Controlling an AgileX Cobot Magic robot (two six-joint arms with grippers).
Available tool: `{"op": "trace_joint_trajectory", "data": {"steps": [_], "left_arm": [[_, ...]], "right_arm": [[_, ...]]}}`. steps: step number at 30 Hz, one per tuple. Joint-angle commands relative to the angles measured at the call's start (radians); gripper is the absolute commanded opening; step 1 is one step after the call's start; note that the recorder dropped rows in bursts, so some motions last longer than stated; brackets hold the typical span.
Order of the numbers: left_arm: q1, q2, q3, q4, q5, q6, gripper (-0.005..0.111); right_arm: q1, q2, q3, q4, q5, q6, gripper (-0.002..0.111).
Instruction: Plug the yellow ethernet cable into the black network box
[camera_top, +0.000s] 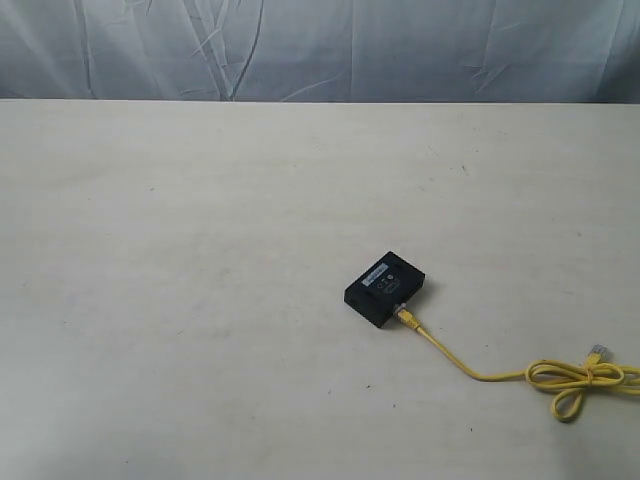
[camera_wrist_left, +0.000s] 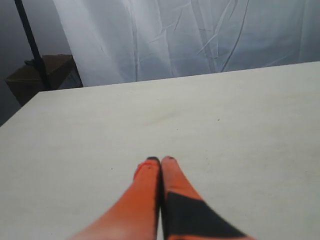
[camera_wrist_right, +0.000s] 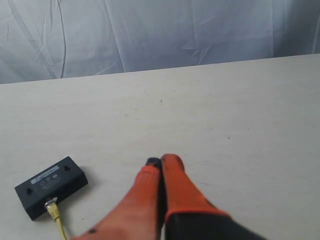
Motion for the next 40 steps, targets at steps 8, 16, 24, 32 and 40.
{"op": "trace_joint_trajectory", "data": {"steps": [8,16,24,32,40], "left_arm": [[0.005,-0.005,0.002,0.037,-0.015,-0.145,0.000],[0.005,-0.005,0.002,0.031,-0.017,-0.145,0.000],[0.005,-0.005,0.002,0.031,-0.017,-0.145,0.000],[0.005,-0.005,0.002,0.031,-0.017,-0.145,0.000],[0.005,-0.005,0.002,0.031,-0.017,-0.145,0.000]], "right_arm": [[-0.005,-0.006,0.001,-0.004,-0.009,-0.005,0.000],[-0.005,-0.006,0.001,-0.004,-0.007,-0.005,0.000],[-0.005,-0.006,0.001,-0.004,-0.007,-0.005,0.000],[-0.005,-0.006,0.001,-0.004,-0.009,-0.005,0.000],[-0.005,-0.006,0.001,-0.004,-0.009,-0.005,0.000]]}}
